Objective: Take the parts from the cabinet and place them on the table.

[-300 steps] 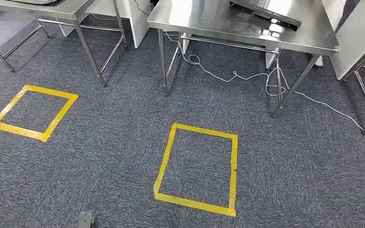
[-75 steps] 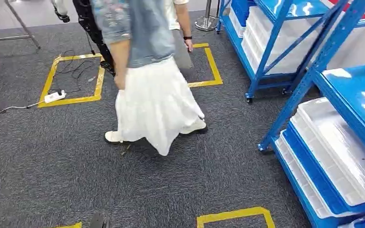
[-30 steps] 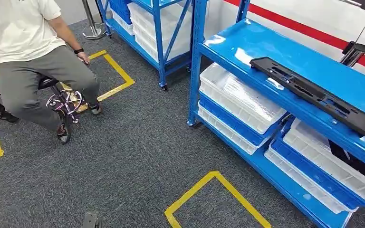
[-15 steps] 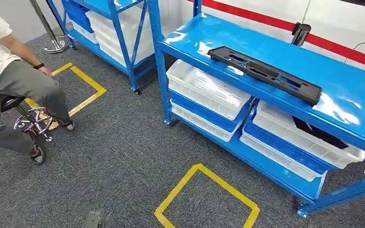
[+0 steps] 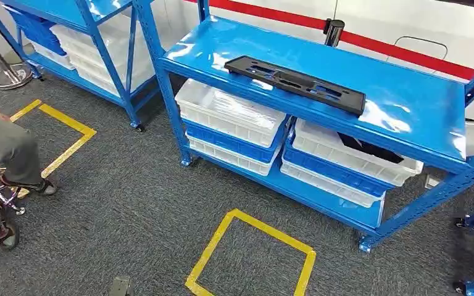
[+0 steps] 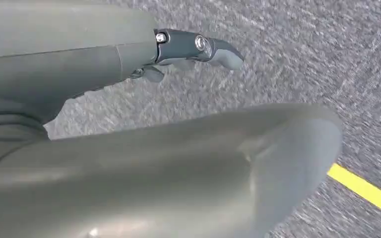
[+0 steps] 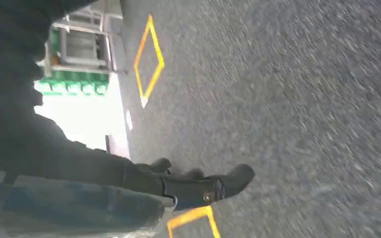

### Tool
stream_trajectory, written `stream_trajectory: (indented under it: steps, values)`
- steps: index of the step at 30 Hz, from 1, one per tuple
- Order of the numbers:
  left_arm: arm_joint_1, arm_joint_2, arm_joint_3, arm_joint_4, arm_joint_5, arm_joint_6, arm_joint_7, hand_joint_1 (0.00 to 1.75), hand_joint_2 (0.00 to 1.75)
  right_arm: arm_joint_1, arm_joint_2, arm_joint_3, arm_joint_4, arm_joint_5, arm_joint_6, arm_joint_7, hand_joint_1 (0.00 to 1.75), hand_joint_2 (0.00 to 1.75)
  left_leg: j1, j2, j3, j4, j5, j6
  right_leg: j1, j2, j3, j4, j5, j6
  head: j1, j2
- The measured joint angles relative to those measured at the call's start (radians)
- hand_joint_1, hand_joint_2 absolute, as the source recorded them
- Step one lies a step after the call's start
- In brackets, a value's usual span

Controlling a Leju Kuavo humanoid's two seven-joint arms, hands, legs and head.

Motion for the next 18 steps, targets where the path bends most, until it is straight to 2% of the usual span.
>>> stream_trajectory:
  steps: [1,2,3,4,5,6,7,8,9,10,11,12,14,15,16,17,18]
  values:
    - [0.003,0.000,0.000,0.000,-0.001,0.001,0.001,0.00,0.00,-0.001,0.001,0.000,0.000,0.006,0.008,0.006,0.00,1.75,-0.004,0.010,-0.001,-0.005,0.004,0.007,0.001,-0.054,-0.027,0.045,-0.032,-0.005,0.002,0.000]
    - [0.008,0.000,0.000,0.000,-0.003,0.002,0.003,0.00,0.00,-0.003,0.004,0.000,0.000,0.010,0.011,0.011,0.00,1.75,-0.005,0.025,-0.004,-0.005,0.005,0.009,-0.003,-0.073,-0.066,0.119,-0.071,-0.010,0.004,0.000]
    - [0.016,0.001,0.000,0.000,-0.007,0.001,0.003,0.00,0.00,-0.004,0.004,0.000,0.000,0.012,0.014,0.012,0.00,1.75,-0.006,0.043,-0.006,-0.005,0.005,0.009,-0.005,-0.080,-0.110,0.211,-0.110,-0.012,0.003,0.000]
    - [0.022,0.002,0.000,0.000,-0.009,0.001,0.003,0.00,0.00,-0.003,0.006,0.000,0.000,0.013,0.015,0.012,0.00,1.75,-0.006,0.060,-0.009,-0.004,0.005,0.009,-0.006,-0.082,-0.146,0.291,-0.138,-0.008,0.004,0.000]
    - [0.025,0.002,0.000,0.000,-0.010,0.001,0.003,0.00,0.00,-0.001,0.007,0.000,0.000,0.014,0.015,0.012,0.00,1.75,-0.006,0.073,-0.011,-0.004,0.005,0.008,-0.008,-0.084,-0.159,0.325,-0.144,0.001,0.005,0.000]
    - [0.026,0.002,0.000,0.000,-0.010,0.001,0.004,0.00,0.00,0.001,0.007,0.000,0.000,0.014,0.015,0.013,0.00,1.75,-0.006,0.086,-0.012,-0.004,0.006,0.007,-0.012,-0.087,-0.145,0.306,-0.134,0.011,0.003,0.000]
    - [0.026,0.002,0.000,0.000,-0.010,0.001,0.005,0.00,0.00,0.002,0.007,0.000,0.000,0.015,0.015,0.013,0.00,1.75,-0.005,0.097,-0.012,-0.003,0.006,0.005,-0.016,-0.093,-0.105,0.242,-0.110,0.023,0.005,0.000]
    - [0.026,0.001,0.000,0.000,-0.010,0.001,0.005,0.00,0.00,0.002,0.007,0.000,0.000,0.015,0.015,0.013,0.00,1.75,-0.004,0.108,-0.011,-0.003,0.006,0.001,-0.019,-0.108,-0.044,0.137,-0.077,0.034,0.005,0.000]
    - [0.026,0.001,-0.001,0.000,-0.010,0.001,0.005,0.00,0.00,-0.001,0.007,0.000,0.000,0.016,0.015,0.013,0.00,1.75,-0.005,0.119,-0.008,0.000,0.004,-0.005,-0.019,-0.149,0.020,0.032,-0.053,0.040,0.005,0.000]
    - [0.026,0.001,-0.001,0.000,-0.010,0.001,0.006,0.00,0.00,-0.005,0.007,0.000,0.000,0.016,0.015,0.013,0.00,1.75,-0.009,0.126,-0.007,0.002,0.002,-0.012,-0.017,-0.196,0.045,-0.017,-0.047,0.032,0.007,0.000]
    - [0.027,0.002,-0.001,0.000,-0.010,0.001,0.006,0.00,0.00,-0.008,0.009,0.000,0.000,0.018,0.015,0.013,0.00,1.75,-0.016,0.141,-0.005,0.006,-0.006,-0.023,-0.008,-0.187,0.048,-0.017,-0.034,0.022,0.006,0.000]
    - [0.026,0.003,-0.001,0.000,-0.010,0.001,0.006,0.00,0.00,-0.009,0.009,0.000,0.000,0.018,0.015,0.013,0.00,1.75,-0.018,0.149,-0.002,0.006,-0.008,-0.028,-0.008,-0.175,0.045,-0.015,-0.034,0.014,0.001,0.000]
    - [0.025,0.003,-0.002,0.000,-0.010,0.001,0.006,0.00,0.00,-0.005,0.010,0.000,0.000,0.019,0.016,0.013,0.00,1.75,-0.011,0.174,0.008,0.006,-0.011,-0.037,-0.008,-0.150,0.036,-0.015,-0.033,0.002,0.001,0.000]
    - [0.024,0.004,-0.003,0.000,-0.011,0.001,0.006,0.00,0.00,-0.003,0.011,0.000,0.000,0.019,0.016,0.013,0.00,1.75,0.001,0.151,0.004,0.016,-0.020,-0.049,-0.030,-0.136,0.050,-0.019,-0.026,-0.009,0.000,0.000]
    - [0.024,0.005,-0.003,0.000,-0.011,0.001,0.006,0.00,0.00,-0.002,0.012,0.000,0.000,0.019,0.016,0.013,0.00,1.75,0.002,0.092,-0.008,0.053,-0.053,-0.055,-0.025,-0.125,0.046,-0.019,-0.024,-0.016,-0.002,0.000]
    - [0.025,0.005,-0.003,0.000,-0.011,0.001,0.006,0.00,0.00,-0.003,0.013,0.000,0.000,0.019,0.016,0.013,0.00,1.75,0.002,0.061,-0.032,0.114,-0.097,-0.055,-0.024,-0.116,0.045,-0.018,-0.019,-0.027,-0.003,0.000]
    - [0.028,0.006,-0.003,0.000,-0.011,0.001,0.006,0.00,0.00,-0.005,0.016,0.000,0.000,0.019,0.016,0.013,0.00,1.75,0.002,0.042,-0.073,0.210,-0.150,-0.056,-0.020,-0.103,0.042,-0.018,-0.018,-0.030,-0.003,0.000]
